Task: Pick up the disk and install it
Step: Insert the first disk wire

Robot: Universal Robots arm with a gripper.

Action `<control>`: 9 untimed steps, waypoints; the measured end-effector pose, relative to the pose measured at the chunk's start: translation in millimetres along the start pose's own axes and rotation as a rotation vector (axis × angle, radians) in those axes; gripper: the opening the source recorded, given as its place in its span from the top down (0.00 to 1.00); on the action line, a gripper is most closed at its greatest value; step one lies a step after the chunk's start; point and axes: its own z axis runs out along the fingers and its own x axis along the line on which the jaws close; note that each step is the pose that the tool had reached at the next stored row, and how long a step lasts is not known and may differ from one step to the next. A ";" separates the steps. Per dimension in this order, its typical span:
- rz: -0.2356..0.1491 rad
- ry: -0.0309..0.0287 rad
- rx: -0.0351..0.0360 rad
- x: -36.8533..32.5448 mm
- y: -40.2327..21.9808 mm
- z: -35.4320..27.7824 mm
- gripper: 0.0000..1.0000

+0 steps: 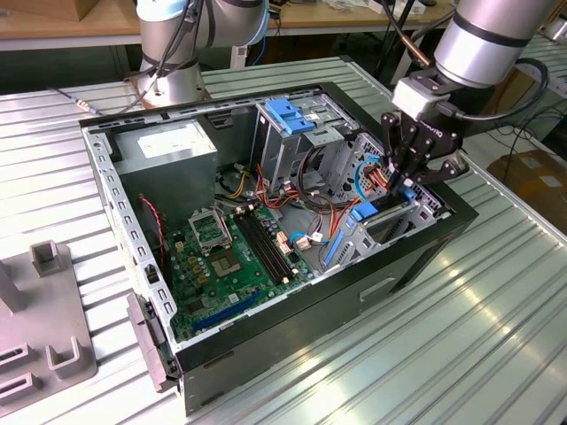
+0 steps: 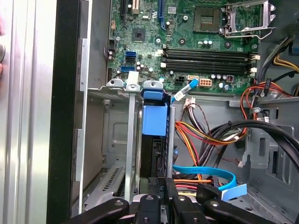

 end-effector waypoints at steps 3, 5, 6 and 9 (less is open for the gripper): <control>0.007 0.0001 -0.0002 0.0 0.0 0.3 0.84; 0.010 -0.0006 -0.0003 0.0 0.0 -0.4 0.84; 0.011 -0.0008 -0.0003 0.0 0.0 -1.8 0.84; 0.014 -0.0004 -0.0004 0.1 -0.1 -6.1 0.84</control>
